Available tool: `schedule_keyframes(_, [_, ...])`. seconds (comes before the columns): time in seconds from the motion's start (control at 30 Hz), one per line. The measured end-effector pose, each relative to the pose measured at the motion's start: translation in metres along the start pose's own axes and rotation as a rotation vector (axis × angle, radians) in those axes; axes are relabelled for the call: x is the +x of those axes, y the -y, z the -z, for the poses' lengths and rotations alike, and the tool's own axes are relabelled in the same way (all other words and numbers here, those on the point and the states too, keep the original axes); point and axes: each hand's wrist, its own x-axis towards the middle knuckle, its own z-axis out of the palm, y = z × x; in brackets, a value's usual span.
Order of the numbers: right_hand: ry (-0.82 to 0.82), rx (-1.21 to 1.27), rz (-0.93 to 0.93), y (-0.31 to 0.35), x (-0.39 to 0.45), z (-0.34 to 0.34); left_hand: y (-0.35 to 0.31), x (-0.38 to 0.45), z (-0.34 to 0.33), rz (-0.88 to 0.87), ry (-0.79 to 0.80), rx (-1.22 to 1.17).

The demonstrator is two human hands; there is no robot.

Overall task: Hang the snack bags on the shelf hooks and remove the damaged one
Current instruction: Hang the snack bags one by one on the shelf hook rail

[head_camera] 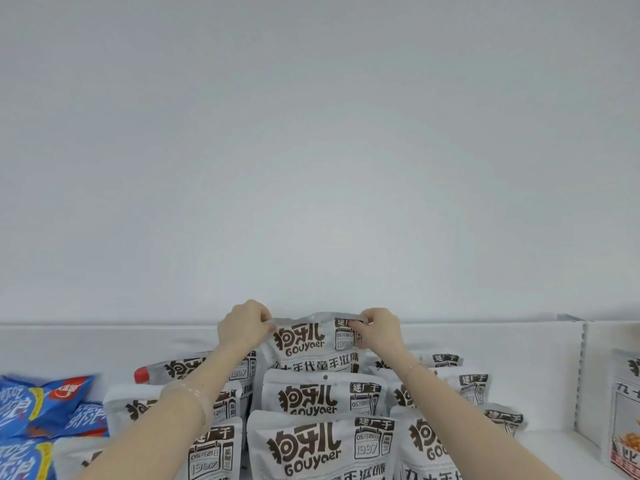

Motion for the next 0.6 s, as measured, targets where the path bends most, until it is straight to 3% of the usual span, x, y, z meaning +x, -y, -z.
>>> schedule_keyframes(0.2, [0.031,-0.451,-0.002,-0.012,-0.006,-0.007,0.003,-0.006,-0.026,-0.036,0.070,0.076])
schedule_keyframes(0.5, [0.237,-0.556,-0.086,-0.033,-0.007,-0.015,0.018,-0.003,-0.047,-0.001,0.232,0.131])
schedule_keyframes(0.6, [0.281,-0.532,-0.069,-0.030,-0.010,-0.014,0.022,-0.004,-0.044,-0.008,0.273,0.036])
